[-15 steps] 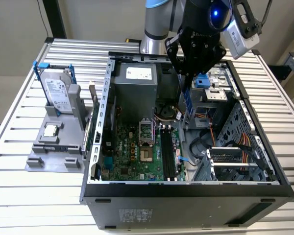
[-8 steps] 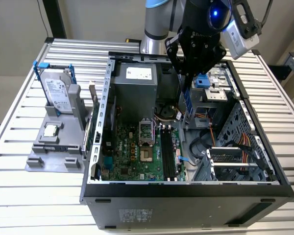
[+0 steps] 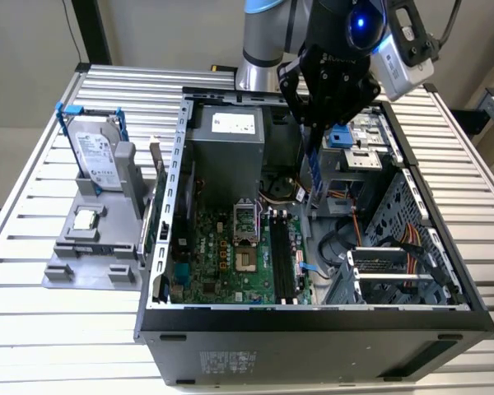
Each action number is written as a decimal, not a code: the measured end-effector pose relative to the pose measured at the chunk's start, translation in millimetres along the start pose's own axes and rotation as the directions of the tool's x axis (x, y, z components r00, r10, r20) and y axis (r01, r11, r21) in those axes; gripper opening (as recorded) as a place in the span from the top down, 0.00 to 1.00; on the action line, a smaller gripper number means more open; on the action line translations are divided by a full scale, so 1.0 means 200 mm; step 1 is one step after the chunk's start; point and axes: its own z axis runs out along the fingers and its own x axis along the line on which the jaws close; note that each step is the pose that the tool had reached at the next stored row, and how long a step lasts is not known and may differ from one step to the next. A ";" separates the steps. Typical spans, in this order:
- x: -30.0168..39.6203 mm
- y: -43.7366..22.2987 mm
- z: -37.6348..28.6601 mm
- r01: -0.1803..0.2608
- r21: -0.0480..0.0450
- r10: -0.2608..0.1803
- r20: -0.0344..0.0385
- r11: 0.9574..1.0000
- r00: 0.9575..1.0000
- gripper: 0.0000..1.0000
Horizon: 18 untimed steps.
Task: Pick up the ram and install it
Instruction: 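Insert the ram into the slot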
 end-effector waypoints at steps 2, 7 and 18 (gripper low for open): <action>0.000 0.000 0.000 -0.010 0.000 0.010 0.000 1.000 1.000 1.00; 0.000 0.000 0.000 -0.010 0.000 0.010 0.000 1.000 1.000 1.00; -0.043 0.000 0.034 -0.030 0.000 0.030 0.000 1.000 1.000 1.00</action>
